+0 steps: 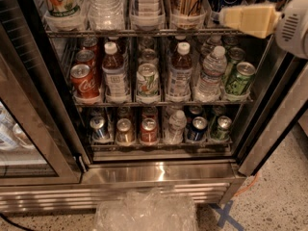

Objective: Pick pepsi can from top shelf of fridge

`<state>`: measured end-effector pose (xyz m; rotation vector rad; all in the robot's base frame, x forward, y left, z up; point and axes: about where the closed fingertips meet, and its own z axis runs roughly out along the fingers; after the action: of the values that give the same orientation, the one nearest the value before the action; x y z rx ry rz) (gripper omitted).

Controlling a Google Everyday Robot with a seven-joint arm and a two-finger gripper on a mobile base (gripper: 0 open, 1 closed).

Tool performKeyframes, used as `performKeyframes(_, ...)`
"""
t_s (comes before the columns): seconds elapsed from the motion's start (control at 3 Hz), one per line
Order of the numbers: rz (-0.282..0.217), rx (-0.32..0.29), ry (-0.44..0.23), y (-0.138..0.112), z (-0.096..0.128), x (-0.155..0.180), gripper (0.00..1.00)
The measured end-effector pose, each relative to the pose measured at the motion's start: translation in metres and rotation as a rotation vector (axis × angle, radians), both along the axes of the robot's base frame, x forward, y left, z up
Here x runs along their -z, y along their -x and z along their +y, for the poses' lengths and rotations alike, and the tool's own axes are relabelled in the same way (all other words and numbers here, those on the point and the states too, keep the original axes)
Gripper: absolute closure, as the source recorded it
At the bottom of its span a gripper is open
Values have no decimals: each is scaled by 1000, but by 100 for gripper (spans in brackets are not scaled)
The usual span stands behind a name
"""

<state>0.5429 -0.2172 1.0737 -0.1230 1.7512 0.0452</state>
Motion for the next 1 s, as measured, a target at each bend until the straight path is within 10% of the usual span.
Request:
performKeyframes(0.33,-86,-23,-32,-9,15,-27,18)
performKeyframes(1.0,-106,-61,-92,-22,39,-32,31)
